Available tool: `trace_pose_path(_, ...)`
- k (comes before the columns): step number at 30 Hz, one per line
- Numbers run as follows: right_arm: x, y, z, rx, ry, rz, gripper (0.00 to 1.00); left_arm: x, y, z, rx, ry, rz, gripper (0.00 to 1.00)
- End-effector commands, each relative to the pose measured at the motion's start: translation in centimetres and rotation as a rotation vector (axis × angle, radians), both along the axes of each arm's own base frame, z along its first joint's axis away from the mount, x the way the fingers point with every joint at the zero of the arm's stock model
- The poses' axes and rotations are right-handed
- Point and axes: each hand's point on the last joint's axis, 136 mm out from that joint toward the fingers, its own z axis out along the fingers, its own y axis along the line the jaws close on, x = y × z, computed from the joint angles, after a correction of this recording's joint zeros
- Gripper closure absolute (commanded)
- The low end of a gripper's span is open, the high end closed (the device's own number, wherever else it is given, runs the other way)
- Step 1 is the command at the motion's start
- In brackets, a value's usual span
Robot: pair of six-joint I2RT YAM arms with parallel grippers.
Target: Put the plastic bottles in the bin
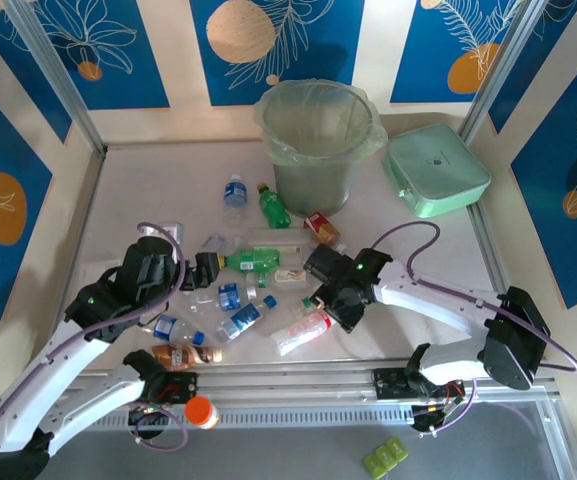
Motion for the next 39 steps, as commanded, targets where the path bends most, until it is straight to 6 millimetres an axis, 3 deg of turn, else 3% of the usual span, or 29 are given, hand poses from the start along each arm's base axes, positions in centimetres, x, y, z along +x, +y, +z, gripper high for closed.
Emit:
trace_pose_path(1, -0.2, 1.8, -1.1, 0.033, 0.037, -0.072, 0.34, 0.0, 0.7, 0.4, 0.020, -0.032, 0.006, 0.01)
trace_pose_path(14, -1.3, 3.8, -5.8, 0.043, 0.138, -0.158, 0.36, -1.3, -0.8, 1.6, -0.028, -0.106, -0.136, 0.02)
trace_pose_path(21, -1.4, 3.1, -7.4, 0.015, 0.159, -0.175, 0.38, -1.2, -1.0, 1.6, -0.028, -0.107, -0.144, 0.02)
trace_pose_path(25, -1.6, 2.6, -7.3, 0.005, 0.155, -0.187, 0.45, -1.2, -1.3, 1.6, -0.034, -0.107, -0.158, 0.02)
trace_pose_path(31, -1.6, 1.4, -4.6, 0.005, 0.093, -0.163, 0.51, -1.9, -2.6, 2.4, -0.088, -0.110, -0.233, 0.08)
trace_pose_path(39, 0.7, -0.2, 3.4, 0.107, -0.230, -0.010, 0.51, -2.9, -3.6, 6.9, -0.164, -0.163, -0.305, 0.09)
